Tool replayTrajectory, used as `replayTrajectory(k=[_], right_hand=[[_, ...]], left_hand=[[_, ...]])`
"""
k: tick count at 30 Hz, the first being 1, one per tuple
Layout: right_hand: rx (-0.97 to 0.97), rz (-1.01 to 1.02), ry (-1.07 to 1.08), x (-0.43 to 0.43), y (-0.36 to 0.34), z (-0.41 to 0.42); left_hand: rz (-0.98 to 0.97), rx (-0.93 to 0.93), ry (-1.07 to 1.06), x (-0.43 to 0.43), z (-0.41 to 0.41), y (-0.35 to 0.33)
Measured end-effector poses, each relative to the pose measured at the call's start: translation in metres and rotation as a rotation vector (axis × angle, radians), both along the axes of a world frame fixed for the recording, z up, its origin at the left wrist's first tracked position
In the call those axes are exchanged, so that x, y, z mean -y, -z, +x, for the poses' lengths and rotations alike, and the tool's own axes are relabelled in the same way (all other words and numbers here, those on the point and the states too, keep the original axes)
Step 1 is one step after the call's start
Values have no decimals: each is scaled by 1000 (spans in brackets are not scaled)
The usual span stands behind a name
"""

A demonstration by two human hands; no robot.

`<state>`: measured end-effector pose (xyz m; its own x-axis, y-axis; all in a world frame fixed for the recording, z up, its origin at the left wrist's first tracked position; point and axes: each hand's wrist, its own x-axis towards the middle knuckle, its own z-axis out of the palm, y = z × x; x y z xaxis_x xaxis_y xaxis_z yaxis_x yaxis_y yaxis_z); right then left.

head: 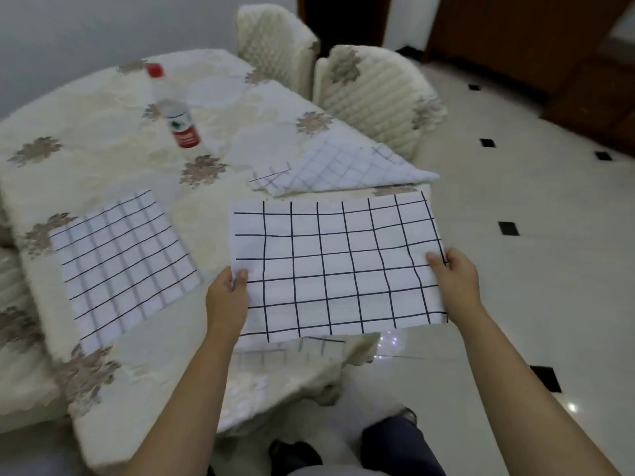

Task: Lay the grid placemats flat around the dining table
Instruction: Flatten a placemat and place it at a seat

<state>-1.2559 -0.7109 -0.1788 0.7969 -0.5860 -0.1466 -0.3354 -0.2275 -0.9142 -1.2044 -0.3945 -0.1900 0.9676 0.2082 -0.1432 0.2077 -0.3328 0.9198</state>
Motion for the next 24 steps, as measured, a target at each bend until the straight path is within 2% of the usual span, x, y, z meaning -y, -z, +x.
replayTrajectory(k=[6, 14, 20, 24], right_hand=[[47, 26, 225, 130, -5, -35], [78, 7, 288, 266, -9, -44], [73, -5, 323, 338, -1, -7], [81, 61, 350, 391, 5, 53]], left_hand=[[-23, 4, 88, 158, 15, -10], [-59, -4, 142, 306, 35, -14], [-15, 47, 188, 385, 76, -26], [51, 73, 182, 438, 138, -31]])
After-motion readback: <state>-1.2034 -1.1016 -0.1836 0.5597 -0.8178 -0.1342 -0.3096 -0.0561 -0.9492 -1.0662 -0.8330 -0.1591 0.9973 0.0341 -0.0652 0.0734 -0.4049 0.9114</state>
